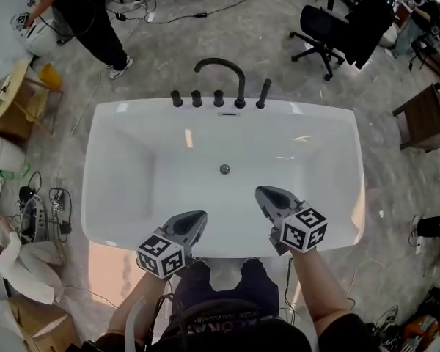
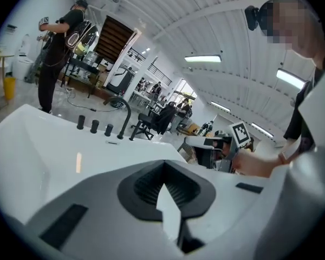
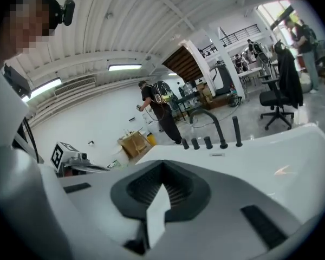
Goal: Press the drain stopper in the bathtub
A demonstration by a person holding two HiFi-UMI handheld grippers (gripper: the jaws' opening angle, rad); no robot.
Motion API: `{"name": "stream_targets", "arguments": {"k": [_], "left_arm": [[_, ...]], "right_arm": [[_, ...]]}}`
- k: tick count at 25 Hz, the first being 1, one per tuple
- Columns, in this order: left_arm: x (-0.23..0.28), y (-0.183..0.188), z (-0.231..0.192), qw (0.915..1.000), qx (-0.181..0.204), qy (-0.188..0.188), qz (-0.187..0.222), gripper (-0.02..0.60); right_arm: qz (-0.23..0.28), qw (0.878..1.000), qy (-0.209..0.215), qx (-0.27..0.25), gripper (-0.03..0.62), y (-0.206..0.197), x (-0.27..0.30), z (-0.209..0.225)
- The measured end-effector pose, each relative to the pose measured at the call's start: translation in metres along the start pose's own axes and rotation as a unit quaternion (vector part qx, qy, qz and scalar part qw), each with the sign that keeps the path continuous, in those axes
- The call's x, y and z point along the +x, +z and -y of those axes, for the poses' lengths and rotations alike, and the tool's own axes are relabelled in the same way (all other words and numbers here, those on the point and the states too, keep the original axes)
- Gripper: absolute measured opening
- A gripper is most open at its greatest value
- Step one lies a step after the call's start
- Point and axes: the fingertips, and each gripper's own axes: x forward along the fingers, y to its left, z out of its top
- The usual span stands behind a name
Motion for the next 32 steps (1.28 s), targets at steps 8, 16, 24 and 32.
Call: {"name": "stream_targets", "arguments": {"k": [8, 16, 24, 32], "left_arm": [[-0.016, 0.028, 0.043, 0.9992, 0.029, -0.024, 0.016, 0.008], [-0.027, 0.046, 0.081, 0.9974, 0.039, -0.039, 0.048, 0.008], [-0.037, 0.042, 0.104, 0.9977, 0.01, -0.053, 0.041, 0.008], [-0.037, 0.039, 0.111, 0.9981, 0.033, -0.049, 0.02, 0.008]], "right_arm": [[0.072, 0.997, 0.003, -0.002, 0.011, 0.03, -0.056, -0.044], [0.098, 0.995, 0.019, -0.019, 0.011, 0.035, -0.099, -0.077], [0.097, 0.994, 0.041, -0.012, 0.011, 0.024, -0.115, -0.107], [0.079, 0.995, 0.053, -0.009, 0.011, 0.015, -0.108, -0.128]]}}
